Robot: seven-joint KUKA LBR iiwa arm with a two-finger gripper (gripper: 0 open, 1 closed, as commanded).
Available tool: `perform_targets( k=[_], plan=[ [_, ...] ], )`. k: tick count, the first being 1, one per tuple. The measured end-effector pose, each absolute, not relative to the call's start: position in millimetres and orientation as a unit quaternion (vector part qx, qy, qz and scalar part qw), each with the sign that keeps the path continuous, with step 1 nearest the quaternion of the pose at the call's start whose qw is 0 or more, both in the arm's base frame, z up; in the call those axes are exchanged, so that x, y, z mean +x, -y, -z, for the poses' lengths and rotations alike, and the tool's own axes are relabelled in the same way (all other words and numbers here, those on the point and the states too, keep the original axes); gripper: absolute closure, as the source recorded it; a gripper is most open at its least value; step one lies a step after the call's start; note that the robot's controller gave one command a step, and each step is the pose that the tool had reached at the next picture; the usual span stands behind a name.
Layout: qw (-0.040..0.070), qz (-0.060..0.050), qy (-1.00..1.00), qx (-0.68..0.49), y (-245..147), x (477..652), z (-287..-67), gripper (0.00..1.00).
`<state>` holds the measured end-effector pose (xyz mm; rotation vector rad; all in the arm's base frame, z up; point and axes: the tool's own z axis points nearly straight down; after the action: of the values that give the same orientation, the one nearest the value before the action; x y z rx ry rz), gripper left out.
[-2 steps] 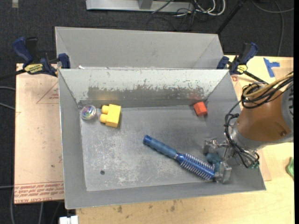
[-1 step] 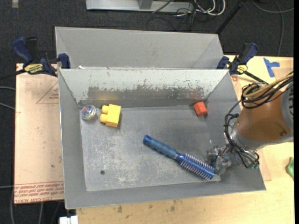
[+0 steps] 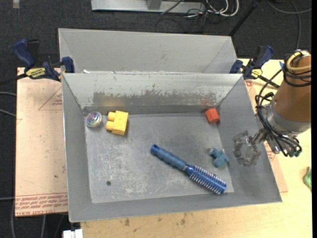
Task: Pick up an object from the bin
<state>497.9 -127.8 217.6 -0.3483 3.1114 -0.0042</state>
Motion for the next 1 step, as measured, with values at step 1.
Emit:
perform_targets(
  k=[1],
  plan=[
    [0.002, 0.0, -0.994, -0.111, 127.6, 496.4, -213.3, 0.0]
  ],
)
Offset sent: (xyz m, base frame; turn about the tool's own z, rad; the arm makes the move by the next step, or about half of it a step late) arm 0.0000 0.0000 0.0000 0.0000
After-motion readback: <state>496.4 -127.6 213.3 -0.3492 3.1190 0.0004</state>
